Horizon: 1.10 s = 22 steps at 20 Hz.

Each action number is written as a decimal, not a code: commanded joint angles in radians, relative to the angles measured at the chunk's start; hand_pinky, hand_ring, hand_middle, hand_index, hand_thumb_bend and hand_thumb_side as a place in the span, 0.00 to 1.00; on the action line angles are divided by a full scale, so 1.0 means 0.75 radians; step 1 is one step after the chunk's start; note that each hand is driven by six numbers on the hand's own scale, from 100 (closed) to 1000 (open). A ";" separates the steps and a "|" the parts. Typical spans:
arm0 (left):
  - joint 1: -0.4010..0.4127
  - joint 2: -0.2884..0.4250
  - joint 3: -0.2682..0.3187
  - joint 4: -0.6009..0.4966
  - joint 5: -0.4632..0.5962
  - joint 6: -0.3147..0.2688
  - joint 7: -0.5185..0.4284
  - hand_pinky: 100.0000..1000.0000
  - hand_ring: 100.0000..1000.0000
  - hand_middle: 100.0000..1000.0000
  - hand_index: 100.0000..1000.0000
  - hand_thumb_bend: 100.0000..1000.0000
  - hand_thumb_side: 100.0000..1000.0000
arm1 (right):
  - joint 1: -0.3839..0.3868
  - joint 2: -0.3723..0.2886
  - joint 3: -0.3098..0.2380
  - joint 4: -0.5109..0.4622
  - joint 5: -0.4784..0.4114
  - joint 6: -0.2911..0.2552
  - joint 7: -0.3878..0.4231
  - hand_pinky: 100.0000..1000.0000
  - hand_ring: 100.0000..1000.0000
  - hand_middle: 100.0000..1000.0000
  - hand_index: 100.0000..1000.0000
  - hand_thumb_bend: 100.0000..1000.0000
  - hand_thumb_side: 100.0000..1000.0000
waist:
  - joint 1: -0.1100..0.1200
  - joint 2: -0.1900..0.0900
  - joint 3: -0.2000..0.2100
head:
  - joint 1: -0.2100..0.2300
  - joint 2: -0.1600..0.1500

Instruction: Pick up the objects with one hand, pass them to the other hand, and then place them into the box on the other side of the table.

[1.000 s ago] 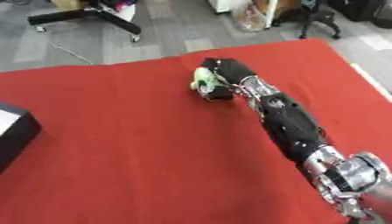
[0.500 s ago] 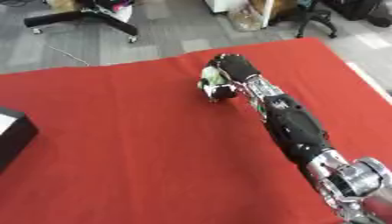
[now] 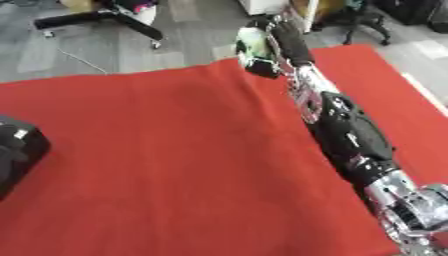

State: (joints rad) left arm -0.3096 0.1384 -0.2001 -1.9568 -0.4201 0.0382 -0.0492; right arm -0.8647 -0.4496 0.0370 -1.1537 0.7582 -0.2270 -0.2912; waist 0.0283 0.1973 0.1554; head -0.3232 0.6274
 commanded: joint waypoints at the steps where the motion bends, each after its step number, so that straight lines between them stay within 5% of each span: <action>1: -0.022 0.003 -0.022 0.026 -0.140 0.022 0.049 0.64 0.50 0.53 0.72 0.31 0.71 | 0.004 0.038 0.068 -0.223 -0.231 0.030 0.115 0.17 0.07 0.03 0.16 0.00 0.49 | -0.002 -0.041 -0.007 | 0.083 0.010; 5: -0.084 0.010 -0.097 0.080 -0.382 0.009 0.137 0.67 0.56 0.60 0.78 0.41 0.64 | 0.054 0.138 0.142 -0.404 -0.470 0.093 0.274 0.17 0.06 0.03 0.16 0.00 0.51 | 0.001 -0.050 -0.026 | 0.199 0.010; 10: -0.185 -0.002 -0.186 0.130 -0.619 -0.068 0.246 0.71 0.65 0.69 0.83 0.61 0.52 | 0.103 0.229 0.202 -0.530 -0.619 0.160 0.396 0.17 0.06 0.03 0.16 0.00 0.52 | -0.008 -0.052 -0.046 | 0.297 0.006; 15: -0.279 0.000 -0.256 0.171 -0.825 -0.125 0.354 0.75 0.70 0.73 0.86 0.78 0.39 | 0.123 0.273 0.232 -0.586 -0.717 0.213 0.459 0.17 0.06 0.03 0.16 0.00 0.55 | -0.016 -0.049 -0.060 | 0.320 0.006; 22: -0.409 -0.034 -0.333 0.234 -1.063 -0.149 0.507 0.77 0.72 0.75 0.87 0.88 0.27 | 0.142 0.315 0.271 -0.643 -0.853 0.277 0.534 0.17 0.06 0.03 0.16 0.00 0.57 | -0.036 -0.046 -0.078 | 0.316 0.006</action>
State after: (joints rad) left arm -0.5970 0.1195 -0.4428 -1.7777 -1.1886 -0.0718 0.3107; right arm -0.7451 -0.2124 0.2397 -1.6060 0.1382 -0.0245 0.0988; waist 0.0010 0.1829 0.0976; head -0.0851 0.6321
